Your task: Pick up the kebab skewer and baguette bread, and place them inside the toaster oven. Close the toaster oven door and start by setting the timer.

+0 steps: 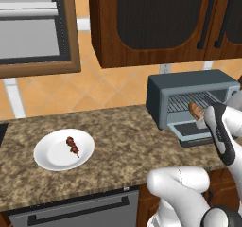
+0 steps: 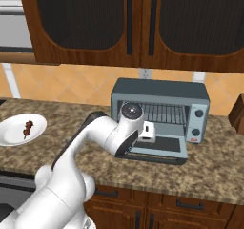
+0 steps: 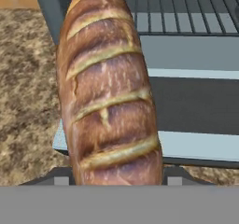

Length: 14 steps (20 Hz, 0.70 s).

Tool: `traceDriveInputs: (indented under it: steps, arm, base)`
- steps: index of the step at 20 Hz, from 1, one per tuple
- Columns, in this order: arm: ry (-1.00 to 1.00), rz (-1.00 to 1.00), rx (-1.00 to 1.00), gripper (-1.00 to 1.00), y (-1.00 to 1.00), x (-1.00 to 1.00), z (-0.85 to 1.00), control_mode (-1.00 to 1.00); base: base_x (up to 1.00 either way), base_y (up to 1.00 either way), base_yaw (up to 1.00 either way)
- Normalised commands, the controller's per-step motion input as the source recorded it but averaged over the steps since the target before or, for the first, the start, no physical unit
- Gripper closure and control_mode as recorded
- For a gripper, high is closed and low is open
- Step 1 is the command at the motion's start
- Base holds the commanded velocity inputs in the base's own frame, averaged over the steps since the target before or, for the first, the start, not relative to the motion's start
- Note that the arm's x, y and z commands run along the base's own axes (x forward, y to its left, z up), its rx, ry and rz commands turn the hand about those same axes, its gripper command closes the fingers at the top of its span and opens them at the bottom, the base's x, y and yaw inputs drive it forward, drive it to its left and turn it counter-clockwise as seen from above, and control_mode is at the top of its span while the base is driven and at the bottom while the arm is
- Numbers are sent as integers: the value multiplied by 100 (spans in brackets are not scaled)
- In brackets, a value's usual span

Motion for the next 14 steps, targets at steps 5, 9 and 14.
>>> traceDriveInputs:
  steps: [5, 9, 14]
  arm:
    - [1, 7, 3, 100, -37, 66, -6, -100]
    - [4, 7, 4, 100, -19, 92, -3, -100]
    - [-14, 7, 0, 100, -20, 33, -33, -100]
  base:
    - [0, 0, 0]
    - [0, 0, 0]
    - [0, 0, 0]
